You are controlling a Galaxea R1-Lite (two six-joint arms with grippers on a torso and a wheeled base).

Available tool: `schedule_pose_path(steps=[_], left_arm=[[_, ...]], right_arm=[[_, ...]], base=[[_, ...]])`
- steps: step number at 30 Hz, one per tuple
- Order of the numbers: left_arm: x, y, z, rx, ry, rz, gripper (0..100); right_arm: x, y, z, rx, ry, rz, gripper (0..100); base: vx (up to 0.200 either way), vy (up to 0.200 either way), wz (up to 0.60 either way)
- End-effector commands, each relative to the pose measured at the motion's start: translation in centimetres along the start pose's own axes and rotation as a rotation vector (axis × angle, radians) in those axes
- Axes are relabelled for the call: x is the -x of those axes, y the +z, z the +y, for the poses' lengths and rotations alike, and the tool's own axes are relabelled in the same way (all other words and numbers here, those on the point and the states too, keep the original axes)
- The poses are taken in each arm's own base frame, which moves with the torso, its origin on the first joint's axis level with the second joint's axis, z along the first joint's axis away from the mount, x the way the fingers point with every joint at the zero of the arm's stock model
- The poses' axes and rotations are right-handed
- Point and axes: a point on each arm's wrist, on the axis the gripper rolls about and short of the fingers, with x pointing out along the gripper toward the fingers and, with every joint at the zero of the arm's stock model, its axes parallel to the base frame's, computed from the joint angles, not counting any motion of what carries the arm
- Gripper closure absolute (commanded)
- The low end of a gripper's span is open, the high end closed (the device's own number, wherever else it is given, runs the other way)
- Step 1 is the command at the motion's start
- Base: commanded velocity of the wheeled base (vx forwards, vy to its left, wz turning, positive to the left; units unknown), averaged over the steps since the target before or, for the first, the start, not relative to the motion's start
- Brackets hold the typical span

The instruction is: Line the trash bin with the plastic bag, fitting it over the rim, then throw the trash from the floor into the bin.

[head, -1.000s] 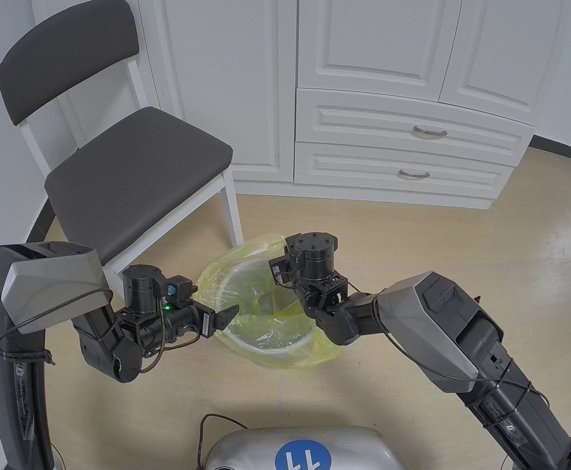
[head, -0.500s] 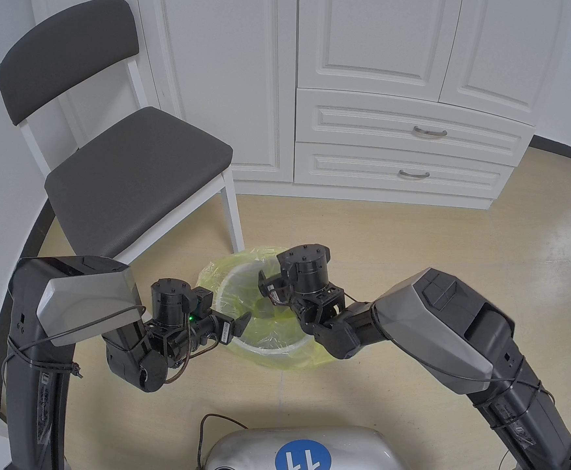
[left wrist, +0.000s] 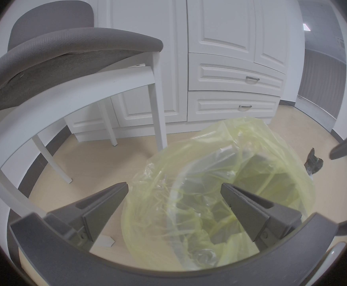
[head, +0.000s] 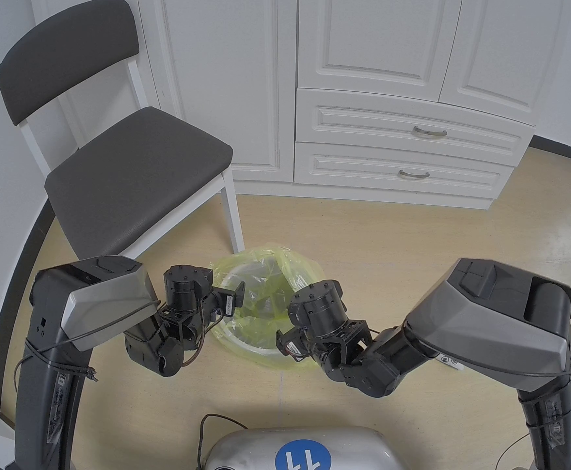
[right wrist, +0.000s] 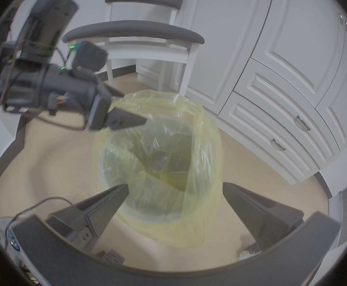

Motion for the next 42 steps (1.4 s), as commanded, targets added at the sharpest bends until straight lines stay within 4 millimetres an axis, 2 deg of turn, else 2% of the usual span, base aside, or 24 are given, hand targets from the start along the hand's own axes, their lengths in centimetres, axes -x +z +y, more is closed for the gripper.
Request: schedule_pose_path(steps=[1, 2, 6, 11, 13, 23, 32, 38, 42], left_arm=[[-1.1, -0.4, 0.8, 0.015, 0.029, -0.010, 0], [-1.1, -0.4, 0.8, 0.015, 0.029, -0.010, 0], [-1.8, -0.5, 1.7, 0.024, 0.052, -0.020, 0], [-2.2, -0.4, 2.0, 0.031, 0.062, -0.031, 0], [-2.2, -0.4, 2.2, 0.035, 0.065, -0.031, 0], [-2.9, 0.1, 3.5, 0.057, 0.093, -0.032, 0], [-3.3, 0.3, 3.8, 0.084, 0.103, -0.036, 0], [-3.8, 0.3, 4.5, 0.089, 0.118, -0.046, 0], [-4.4, 0.2, 5.1, 0.098, 0.132, -0.050, 0]], right_arm=[[0.0, -0.4, -0.5, -0.010, -0.043, 0.017, 0], [0.0, -0.4, -0.5, -0.010, -0.043, 0.017, 0], [-3.4, -1.4, -0.2, -0.105, -0.116, 0.025, 0], [-5.6, -2.3, -0.4, -0.152, -0.152, 0.033, 0], [-5.8, -2.5, -0.5, -0.158, -0.159, 0.035, 0], [-6.9, -2.9, -4.3, -0.217, -0.250, 0.049, 0], [-7.6, -1.4, -4.6, -0.286, -0.262, -0.011, 0], [-9.1, -0.7, -6.4, -0.325, -0.317, -0.051, 0], [-9.9, -1.0, -7.5, -0.340, -0.343, -0.056, 0]], base=[[0.000, 0.000, 0.00], [0.000, 0.000, 0.00], [0.000, 0.000, 0.00], [0.000, 0.000, 0.00], [0.000, 0.000, 0.00], [0.000, 0.000, 0.00], [0.000, 0.000, 0.00], [0.000, 0.000, 0.00], [0.000, 0.000, 0.00]])
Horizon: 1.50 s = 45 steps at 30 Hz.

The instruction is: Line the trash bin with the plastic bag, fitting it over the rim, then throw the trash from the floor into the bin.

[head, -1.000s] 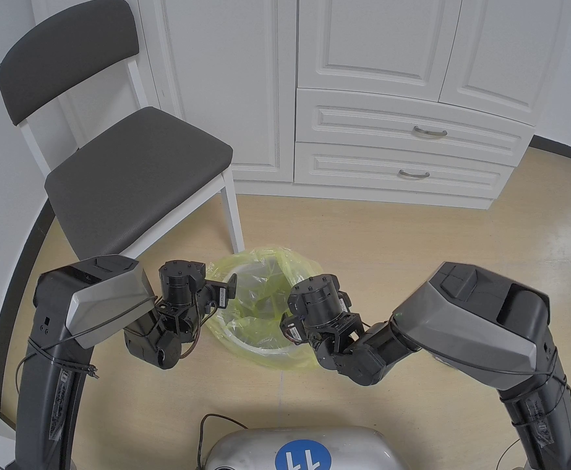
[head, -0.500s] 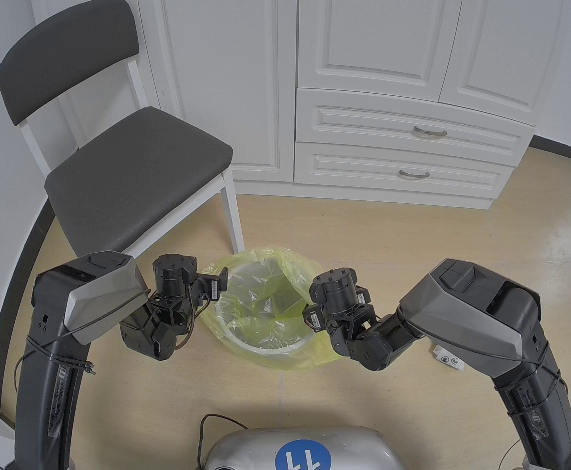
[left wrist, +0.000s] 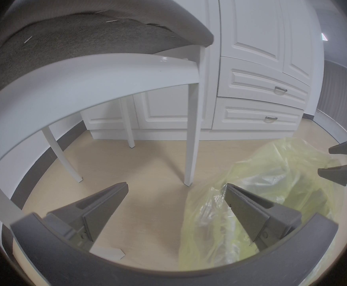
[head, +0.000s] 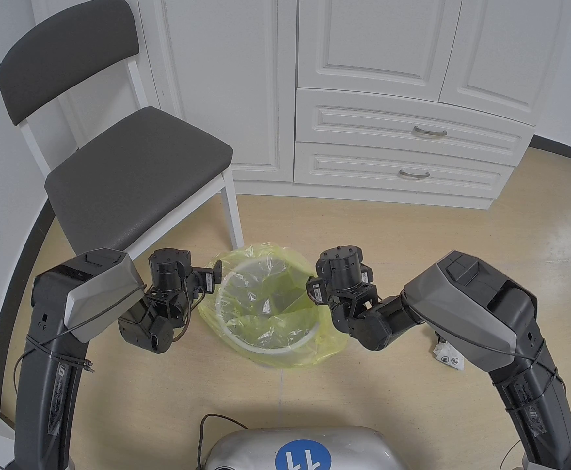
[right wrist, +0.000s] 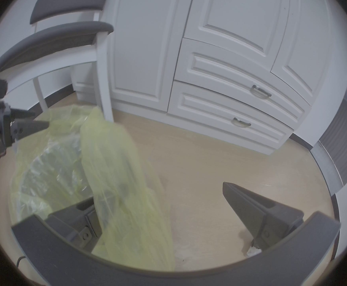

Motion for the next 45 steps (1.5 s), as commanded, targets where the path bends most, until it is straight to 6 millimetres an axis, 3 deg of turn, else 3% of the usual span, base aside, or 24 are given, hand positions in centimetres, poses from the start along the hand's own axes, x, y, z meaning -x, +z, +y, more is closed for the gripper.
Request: schedule_pose_path(steps=[1, 8, 18, 19, 27, 32, 45], left_arm=[[-0.6, -0.3, 0.5, 0.010, 0.013, -0.004, 0], [-1.4, -0.6, 0.5, 0.035, 0.021, -0.019, 0], [-2.7, -1.6, 0.3, 0.043, 0.032, -0.036, 0], [-3.3, -1.8, 0.6, 0.048, 0.039, -0.046, 0], [-4.8, -1.9, 0.5, 0.080, 0.041, -0.062, 0], [-5.5, -2.2, 0.5, 0.084, 0.042, -0.073, 0], [-6.4, -2.8, 1.3, 0.091, 0.061, -0.028, 0]], right_arm=[[-1.4, -0.4, -0.8, -0.010, -0.028, 0.000, 0], [-4.4, 0.0, -1.6, -0.069, -0.089, -0.058, 0], [-6.0, 1.0, -0.8, -0.107, -0.100, -0.124, 0], [-6.8, -0.9, -0.8, -0.075, -0.098, -0.071, 0], [-8.0, -2.6, -2.0, -0.086, -0.114, -0.047, 0], [-8.4, -2.6, -2.8, -0.119, -0.127, -0.045, 0], [-8.4, -3.6, -2.1, -0.108, -0.116, -0.024, 0]], base=[[0.000, 0.000, 0.00], [0.000, 0.000, 0.00], [0.000, 0.000, 0.00], [0.000, 0.000, 0.00], [0.000, 0.000, 0.00], [0.000, 0.000, 0.00], [0.000, 0.000, 0.00]])
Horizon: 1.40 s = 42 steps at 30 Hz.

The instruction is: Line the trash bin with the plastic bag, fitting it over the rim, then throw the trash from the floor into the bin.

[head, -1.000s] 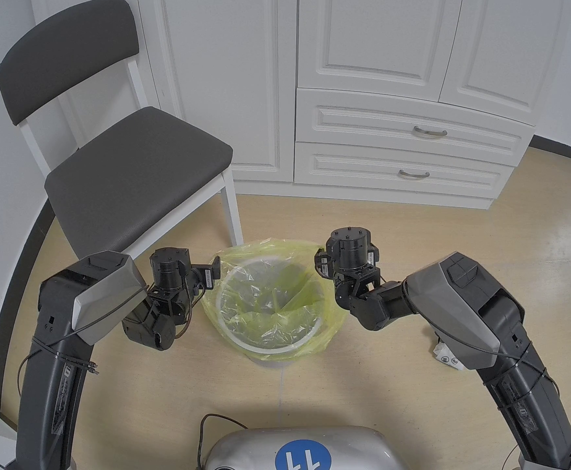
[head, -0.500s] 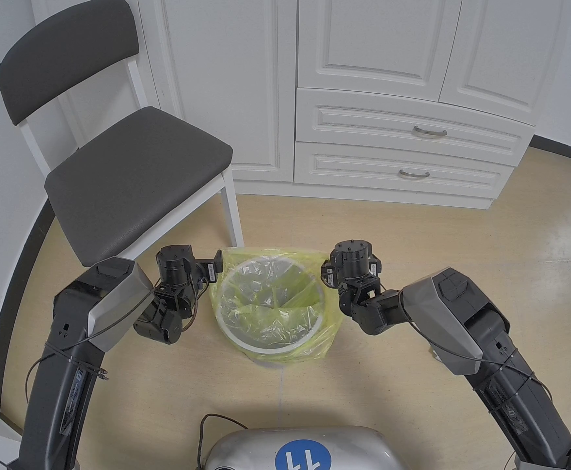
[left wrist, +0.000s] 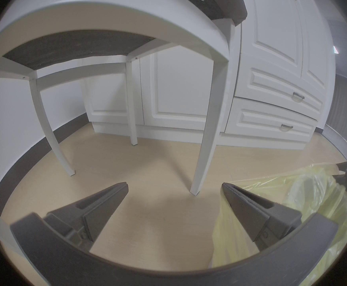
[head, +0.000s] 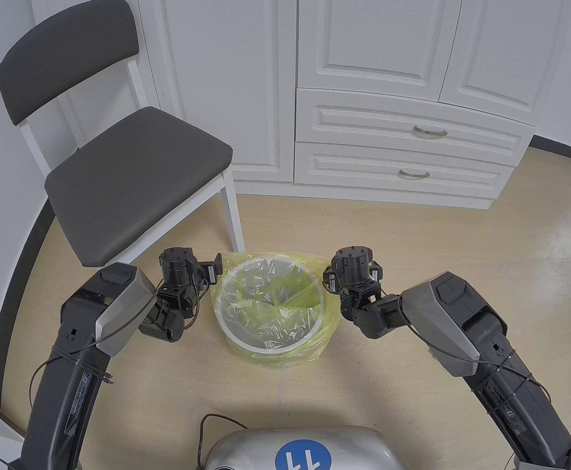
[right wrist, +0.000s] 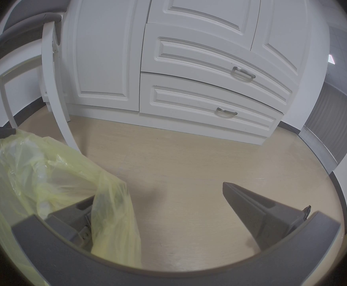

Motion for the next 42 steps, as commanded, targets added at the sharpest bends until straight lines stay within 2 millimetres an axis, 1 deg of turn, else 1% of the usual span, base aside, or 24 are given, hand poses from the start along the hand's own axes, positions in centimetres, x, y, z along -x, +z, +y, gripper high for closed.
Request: schedule_pose_path(steps=[1, 5, 7, 8, 11, 14, 18, 20, 21, 22, 23, 25, 28, 29, 30, 31, 33, 38, 42], left_arm=[[-0.1, -0.6, 0.4, -0.003, 0.009, 0.020, 0], [0.0, -1.0, 0.5, -0.011, 0.015, 0.058, 0], [0.1, -1.2, 0.6, -0.014, 0.018, 0.072, 0], [0.2, -1.6, 0.8, -0.023, 0.040, 0.103, 0], [0.2, -1.7, 0.9, -0.027, 0.049, 0.120, 0], [0.1, -1.5, 1.1, -0.025, 0.053, 0.115, 0], [0.5, -0.6, 1.2, -0.024, 0.054, 0.106, 0], [1.1, -0.3, 1.7, -0.033, 0.052, 0.124, 0], [1.2, -0.2, 1.8, -0.035, 0.054, 0.128, 0], [1.2, -0.2, 1.8, -0.035, 0.054, 0.128, 0], [2.2, 0.9, 2.1, -0.040, 0.036, 0.147, 0], [2.9, 1.8, 2.3, -0.037, 0.009, 0.152, 0], [3.8, 2.9, 2.4, -0.036, -0.017, 0.161, 0], [3.8, 2.9, 2.4, -0.036, -0.017, 0.161, 0], [4.0, 3.0, 2.3, -0.038, -0.019, 0.166, 0], [4.1, 3.0, 2.3, -0.045, -0.021, 0.170, 0], [4.2, 2.8, 2.4, -0.069, -0.024, 0.175, 0], [4.4, 2.7, 2.6, -0.083, -0.032, 0.180, 0], [4.3, 2.7, 2.6, -0.079, -0.037, 0.174, 0]], right_arm=[[-0.2, -0.9, 0.1, 0.010, 0.001, 0.014, 0], [-0.6, -2.2, -0.1, 0.022, 0.012, 0.036, 0], [-0.6, -2.4, -0.1, 0.023, 0.015, 0.039, 0], [-0.9, -2.6, -0.5, 0.024, 0.009, 0.044, 0], [-0.9, -2.6, -0.5, 0.023, 0.007, 0.044, 0], [-0.8, -1.9, -0.6, 0.016, 0.007, 0.033, 0], [0.1, 1.0, -0.2, -0.010, 0.021, -0.013, 0], [0.6, 2.7, -0.2, -0.026, 0.026, -0.039, 0], [0.8, 3.3, -0.1, -0.031, 0.030, -0.047, 0], [0.8, 3.3, -0.1, -0.031, 0.030, -0.047, 0], [1.9, 5.6, -0.3, -0.031, 0.039, -0.052, 0], [3.2, 6.7, -0.5, -0.010, 0.050, -0.023, 0], [4.9, 7.3, -1.1, 0.031, 0.074, 0.033, 0], [4.9, 7.3, -1.1, 0.031, 0.074, 0.033, 0], [5.6, 7.5, -1.3, 0.050, 0.093, 0.061, 0], [6.3, 7.3, -1.8, 0.075, 0.116, 0.102, 0], [7.0, 6.9, -2.2, 0.097, 0.153, 0.142, 0], [7.8, 6.0, -3.5, 0.115, 0.200, 0.205, 0], [8.0, 5.9, -4.0, 0.116, 0.211, 0.220, 0]], base=[[0.000, 0.000, 0.00], [0.000, 0.000, 0.00], [0.000, 0.000, 0.00], [0.000, 0.000, 0.00], [0.000, 0.000, 0.00], [0.000, 0.000, 0.00], [0.000, 0.000, 0.00], [0.000, 0.000, 0.00], [0.000, 0.000, 0.00], [0.000, 0.000, 0.00], [0.000, 0.000, 0.00], [0.000, 0.000, 0.00], [0.000, 0.000, 0.00], [0.000, 0.000, 0.00], [0.000, 0.000, 0.00], [0.000, 0.000, 0.00], [0.000, 0.000, 0.00], [0.000, 0.000, 0.00], [0.000, 0.000, 0.00]])
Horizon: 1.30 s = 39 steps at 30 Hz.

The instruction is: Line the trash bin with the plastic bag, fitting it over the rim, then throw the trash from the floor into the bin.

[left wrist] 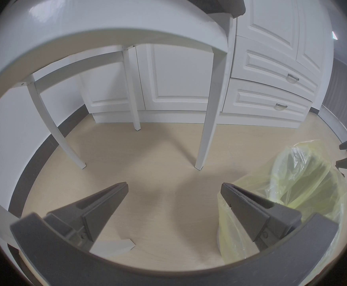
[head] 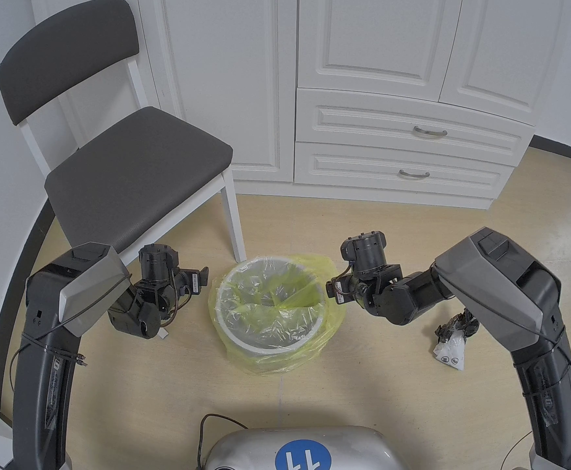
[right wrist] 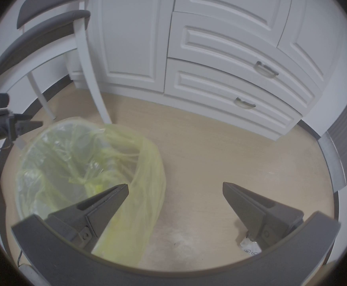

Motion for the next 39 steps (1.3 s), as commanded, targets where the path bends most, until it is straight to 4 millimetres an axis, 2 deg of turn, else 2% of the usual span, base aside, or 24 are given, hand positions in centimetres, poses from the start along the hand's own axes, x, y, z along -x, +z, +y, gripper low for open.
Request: schedule_pose_path(steps=[1, 5, 10, 12, 13, 17, 21, 26, 31, 39], left_arm=[[0.4, 0.6, 0.1, -0.001, -0.004, -0.011, 0], [0.4, 0.5, 0.2, -0.002, -0.005, -0.004, 0], [0.5, 0.4, 0.2, 0.000, -0.011, -0.004, 0], [0.5, 0.4, 0.2, 0.000, -0.011, -0.004, 0], [0.5, 0.5, 0.1, 0.001, -0.022, -0.018, 0], [0.4, 0.3, 0.1, 0.000, -0.024, -0.013, 0], [0.5, 0.1, 0.2, -0.001, -0.023, -0.007, 0], [0.9, -0.4, 0.5, -0.002, -0.060, 0.026, 0], [1.3, -0.9, 0.6, -0.004, -0.099, 0.056, 0], [1.0, -2.5, 0.3, -0.010, -0.142, 0.123, 0]], right_arm=[[1.6, 1.2, -1.3, -0.012, 0.004, -0.007, 0], [1.1, 0.6, -1.5, -0.006, -0.002, 0.014, 0], [-0.6, -3.0, -1.5, 0.014, -0.014, 0.103, 0], [-0.7, -3.2, -1.5, 0.014, -0.014, 0.106, 0], [-1.6, -5.0, -1.1, 0.011, -0.016, 0.140, 0], [-2.8, -6.2, -0.6, 0.011, -0.015, 0.156, 0], [-3.7, -5.8, -0.5, -0.009, 0.008, 0.160, 0], [-4.8, -5.1, -1.4, -0.040, -0.011, 0.179, 0], [-6.4, -5.4, -1.7, -0.048, -0.022, 0.192, 0], [-6.6, -5.3, -1.9, -0.035, -0.022, 0.222, 0]], base=[[0.000, 0.000, 0.00], [0.000, 0.000, 0.00], [0.000, 0.000, 0.00], [0.000, 0.000, 0.00], [0.000, 0.000, 0.00], [0.000, 0.000, 0.00], [0.000, 0.000, 0.00], [0.000, 0.000, 0.00], [0.000, 0.000, 0.00], [0.000, 0.000, 0.00]])
